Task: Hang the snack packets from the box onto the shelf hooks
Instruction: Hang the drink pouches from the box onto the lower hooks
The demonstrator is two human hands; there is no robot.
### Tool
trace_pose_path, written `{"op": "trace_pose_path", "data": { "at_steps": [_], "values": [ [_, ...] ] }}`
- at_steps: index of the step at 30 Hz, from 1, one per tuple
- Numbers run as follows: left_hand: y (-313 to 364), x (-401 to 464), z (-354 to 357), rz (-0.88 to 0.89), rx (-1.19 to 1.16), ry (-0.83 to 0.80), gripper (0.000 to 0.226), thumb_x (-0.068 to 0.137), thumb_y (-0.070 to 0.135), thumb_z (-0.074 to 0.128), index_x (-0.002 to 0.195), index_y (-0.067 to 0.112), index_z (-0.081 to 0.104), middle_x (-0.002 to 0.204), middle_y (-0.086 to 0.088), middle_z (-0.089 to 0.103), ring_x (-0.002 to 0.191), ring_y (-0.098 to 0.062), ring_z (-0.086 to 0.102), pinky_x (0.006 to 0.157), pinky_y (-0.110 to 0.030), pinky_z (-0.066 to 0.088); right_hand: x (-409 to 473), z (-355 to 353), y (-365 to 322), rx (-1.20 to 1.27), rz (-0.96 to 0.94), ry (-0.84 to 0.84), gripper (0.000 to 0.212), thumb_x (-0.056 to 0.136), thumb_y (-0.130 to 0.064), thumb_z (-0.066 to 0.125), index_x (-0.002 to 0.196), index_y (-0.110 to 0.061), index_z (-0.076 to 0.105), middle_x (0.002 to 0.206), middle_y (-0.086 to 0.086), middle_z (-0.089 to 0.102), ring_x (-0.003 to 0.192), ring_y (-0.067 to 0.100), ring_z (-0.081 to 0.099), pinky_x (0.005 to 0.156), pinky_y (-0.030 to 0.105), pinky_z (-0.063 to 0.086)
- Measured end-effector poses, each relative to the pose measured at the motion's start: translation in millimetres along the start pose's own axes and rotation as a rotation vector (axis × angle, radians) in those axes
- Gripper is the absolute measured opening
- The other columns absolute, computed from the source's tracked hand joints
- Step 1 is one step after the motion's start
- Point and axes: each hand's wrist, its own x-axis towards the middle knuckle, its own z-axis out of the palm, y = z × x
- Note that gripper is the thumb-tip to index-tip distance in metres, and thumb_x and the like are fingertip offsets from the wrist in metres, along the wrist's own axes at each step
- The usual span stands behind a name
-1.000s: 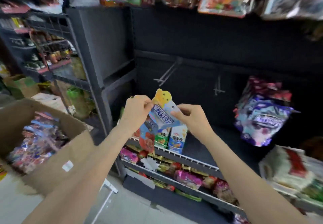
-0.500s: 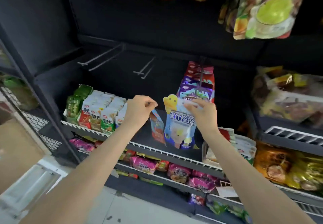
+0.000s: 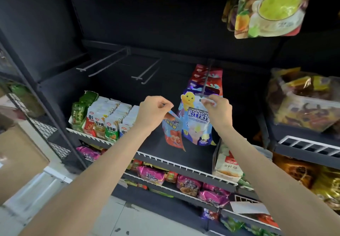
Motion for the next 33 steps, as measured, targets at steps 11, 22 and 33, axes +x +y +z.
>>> {"op": "trace_pose_path", "data": {
  "at_steps": [11, 22, 33],
  "values": [
    [4.2, 3.3, 14.5, -0.02, 0.045, -0.036, 0.011, 0.089, 0.007, 0.059, 0.086, 0.006, 0.07, 0.074, -0.003, 0.071, 0.064, -0.02, 0.071, 0.077, -0.043, 0.057, 5.9, 6.1, 10.2, -0.07, -0.045, -0.04, 0.021, 0.098, -0.016, 0.048, 0.099, -0.004, 0.066, 0.085, 0.004, 0.062, 0.069, 0.01, 0.051, 0.056, 0.016, 0.037],
    [9.4, 11.8, 20.5, -0.027, 0.098, -0.039, 0.011, 0.088, 0.014, 0.061, 0.087, 0.01, 0.071, 0.081, -0.004, 0.072, 0.071, -0.018, 0.071, 0.079, -0.042, 0.057, 21.2, 11.4, 12.3, -0.326, -0.155, 0.061, 0.02, 0.094, -0.01, 0.051, 0.112, -0.007, 0.06, 0.107, 0.012, 0.059, 0.096, 0.027, 0.053, 0.074, 0.036, 0.047],
    [12.8, 17.8, 53.2, -0.13, -0.062, -0.072, 0.011, 0.083, 0.009, 0.063, 0.075, 0.014, 0.069, 0.084, -0.011, 0.072, 0.075, -0.028, 0.071, 0.077, -0.044, 0.058, -39.4, -9.6, 10.9, 0.156, -0.186, -0.27, 0.022, 0.097, -0.025, 0.047, 0.105, -0.014, 0.065, 0.097, -0.014, 0.062, 0.091, -0.01, 0.056, 0.072, 0.003, 0.043]
  ]
}}
